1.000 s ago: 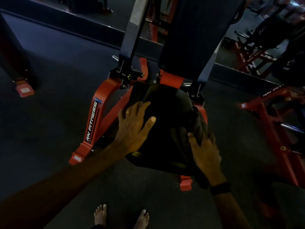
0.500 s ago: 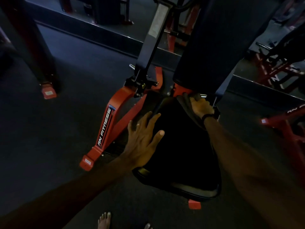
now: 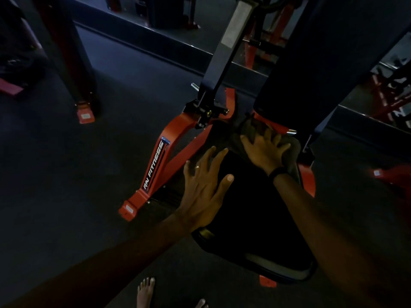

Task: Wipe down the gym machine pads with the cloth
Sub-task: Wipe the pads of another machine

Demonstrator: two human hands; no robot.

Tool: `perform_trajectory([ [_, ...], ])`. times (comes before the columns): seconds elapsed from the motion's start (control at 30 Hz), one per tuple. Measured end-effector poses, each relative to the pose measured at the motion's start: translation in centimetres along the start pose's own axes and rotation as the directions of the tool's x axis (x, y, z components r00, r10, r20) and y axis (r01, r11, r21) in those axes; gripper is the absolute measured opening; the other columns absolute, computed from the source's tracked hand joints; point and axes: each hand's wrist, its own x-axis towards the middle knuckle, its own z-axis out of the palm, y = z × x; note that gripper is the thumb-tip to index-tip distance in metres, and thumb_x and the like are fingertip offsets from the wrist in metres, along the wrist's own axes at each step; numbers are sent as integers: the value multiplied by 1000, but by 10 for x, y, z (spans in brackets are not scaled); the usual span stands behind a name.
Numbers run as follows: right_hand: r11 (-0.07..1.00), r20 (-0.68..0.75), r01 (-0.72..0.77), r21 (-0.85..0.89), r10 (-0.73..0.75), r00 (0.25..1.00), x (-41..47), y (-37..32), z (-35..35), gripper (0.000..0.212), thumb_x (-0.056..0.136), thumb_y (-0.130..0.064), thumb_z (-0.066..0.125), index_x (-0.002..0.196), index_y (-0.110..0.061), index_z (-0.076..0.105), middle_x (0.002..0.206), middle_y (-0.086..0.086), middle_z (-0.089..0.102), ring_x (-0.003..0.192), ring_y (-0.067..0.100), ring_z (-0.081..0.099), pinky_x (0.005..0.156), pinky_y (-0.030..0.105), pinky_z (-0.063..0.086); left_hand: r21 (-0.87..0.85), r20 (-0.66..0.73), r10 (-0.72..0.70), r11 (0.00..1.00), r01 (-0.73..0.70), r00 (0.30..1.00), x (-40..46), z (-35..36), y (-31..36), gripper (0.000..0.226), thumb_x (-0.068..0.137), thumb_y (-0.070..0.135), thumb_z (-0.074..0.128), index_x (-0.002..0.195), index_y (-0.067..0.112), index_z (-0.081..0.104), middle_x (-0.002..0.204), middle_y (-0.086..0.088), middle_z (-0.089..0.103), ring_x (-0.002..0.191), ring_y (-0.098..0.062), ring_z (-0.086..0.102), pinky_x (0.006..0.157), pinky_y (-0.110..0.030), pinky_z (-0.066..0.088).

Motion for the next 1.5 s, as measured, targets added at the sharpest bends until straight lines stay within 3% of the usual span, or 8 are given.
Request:
perform_trajectory([
  [0.13,1000,33,3,24,-4,999,37,-26,0,61,93,-64,42,146,-32,46,158,17,33,142,47,26,113,71,8,38,-60,-1,999,3,998,0,-3,5,59,98,60,22,155,41,18,165,10,14,150,0,7,118,-41,-10],
  [0.33,992,-9,124,24,-124,992,-69,-23,6,54,102,-54,37,153,-40,30,165,9,9,152,36,2,113,75,0,21,-117,-13,1000,16,993,-3,-4,3,63,99,57,24,157,32,19,165,7,15,152,-5,9,121,-58,-3],
  [0.5,988,47,152,-1,-152,987,-67,-29,8,55,96,-61,42,149,-47,35,166,6,5,151,38,-4,107,78,-5,-47,-174,-41,998,33,984,-6,-2,4,71,98,59,22,159,24,14,167,6,11,152,0,0,122,-51,-8],
  [0.63,983,151,169,-72,-157,976,18,-58,6,60,90,-66,40,131,-27,61,152,15,43,141,40,33,117,63,16,-52,-258,-76,997,65,963,-6,-3,6,72,97,60,19,158,22,18,166,6,13,150,3,1,122,-50,-8],
  [0.73,981,219,182,-72,-163,962,38,-81,4,55,99,-46,51,135,-5,55,144,21,51,134,40,45,112,42,29,-35,-319,-120,993,115,940,-8,-3,8,73,97,61,18,157,20,21,165,1,17,150,-1,5,121,-58,-2],
  [0.93,933,199,314,-173,-279,939,-32,-77,4,45,88,-58,55,117,-24,67,141,9,55,142,34,33,110,79,2,-101,-353,-145,988,116,924,-12,-20,10,63,99,59,24,151,24,30,161,0,29,150,-10,19,120,-61,2],
  [1.23,764,-49,617,-190,-635,771,-229,-49,29,69,85,-62,52,149,-39,40,158,-3,38,152,30,17,111,78,4,-128,-439,-47,992,-10,897,5,-70,39,41,104,42,33,142,28,36,143,11,38,132,-9,39,117,-62,14],
  [1.5,989,55,138,44,-140,989,-73,-33,0,71,90,-75,43,153,-46,26,168,-4,7,153,37,-6,108,80,-8,-10,-282,-6,1000,3,959,3,-48,27,70,96,65,22,150,21,32,156,0,33,145,-18,32,120,-59,5],
])
